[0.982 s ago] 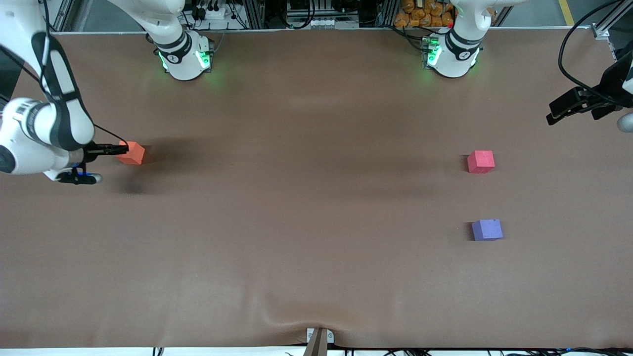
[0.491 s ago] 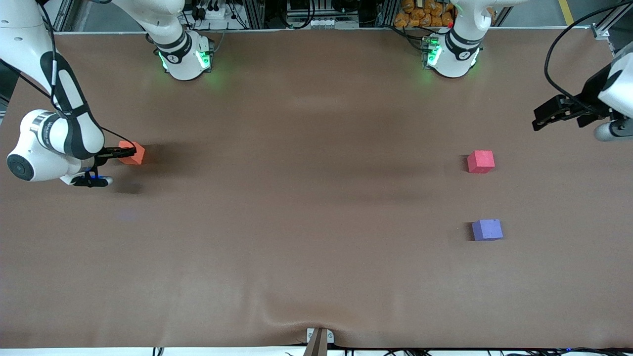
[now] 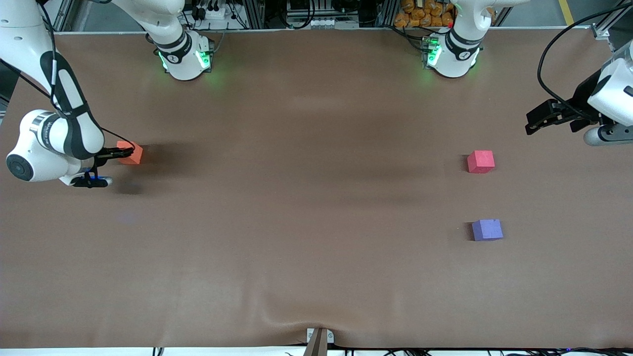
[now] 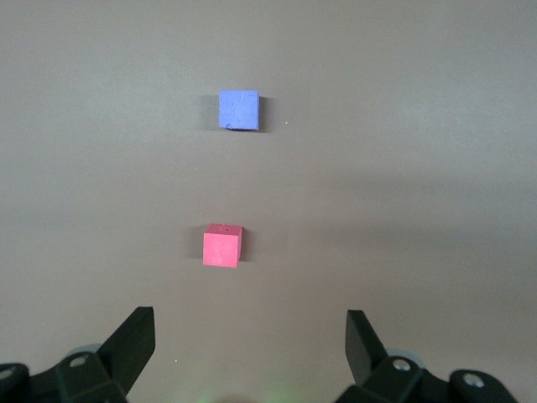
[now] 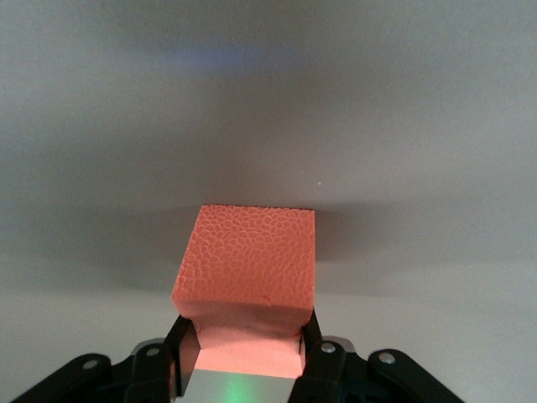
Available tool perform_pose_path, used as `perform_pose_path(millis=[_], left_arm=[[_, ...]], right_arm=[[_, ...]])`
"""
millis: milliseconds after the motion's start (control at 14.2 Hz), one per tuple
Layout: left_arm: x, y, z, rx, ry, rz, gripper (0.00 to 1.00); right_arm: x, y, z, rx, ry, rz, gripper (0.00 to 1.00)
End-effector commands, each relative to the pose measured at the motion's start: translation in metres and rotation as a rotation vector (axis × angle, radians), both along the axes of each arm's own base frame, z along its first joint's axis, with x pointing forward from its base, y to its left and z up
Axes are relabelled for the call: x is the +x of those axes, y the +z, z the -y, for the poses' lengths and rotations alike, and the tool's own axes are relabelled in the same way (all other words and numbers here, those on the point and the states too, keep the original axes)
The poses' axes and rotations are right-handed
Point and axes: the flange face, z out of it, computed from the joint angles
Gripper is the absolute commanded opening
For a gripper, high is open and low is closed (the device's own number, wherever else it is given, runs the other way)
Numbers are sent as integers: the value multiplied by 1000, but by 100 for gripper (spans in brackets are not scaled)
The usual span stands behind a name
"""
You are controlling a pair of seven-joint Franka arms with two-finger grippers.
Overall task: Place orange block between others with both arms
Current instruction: 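Close the right gripper on the orange cube, then lift the orange cube toward the table middle while the left gripper approaches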
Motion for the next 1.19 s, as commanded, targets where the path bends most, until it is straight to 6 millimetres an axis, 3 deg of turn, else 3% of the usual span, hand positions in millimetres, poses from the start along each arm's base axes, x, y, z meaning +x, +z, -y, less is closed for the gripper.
perform_pose_path(millis=[0, 211, 351, 421, 632, 702, 772, 912, 1053, 1123], left_arm=[[1, 10, -4, 16, 10, 23, 100], [0, 11, -1, 17, 6, 26, 100], [0, 10, -1, 17, 7, 23, 100], [1, 10, -2, 17, 9, 23, 100], [0, 10, -1, 17, 8, 23, 100], [1, 9, 0, 17, 4, 21, 100], [1, 9, 0, 17, 4, 21, 100], [1, 8, 0, 17, 4, 20, 100], [1, 8, 0, 17, 4, 20, 100], [1, 8, 0, 17, 4, 20, 100]], right_arm=[[34, 42, -20, 1, 66, 67, 0], [85, 87, -85, 24, 185, 114, 0], [107, 103, -155, 105, 217, 170, 0], [119, 103, -195, 161, 231, 189, 0], [159, 78, -312, 262, 324, 214, 0], [166, 69, -342, 283, 320, 216, 0], [173, 61, -370, 289, 305, 225, 0], [177, 54, -448, 254, 262, 246, 0], [162, 55, -521, 210, 186, 276, 0], [152, 55, -542, 198, 168, 283, 0]])
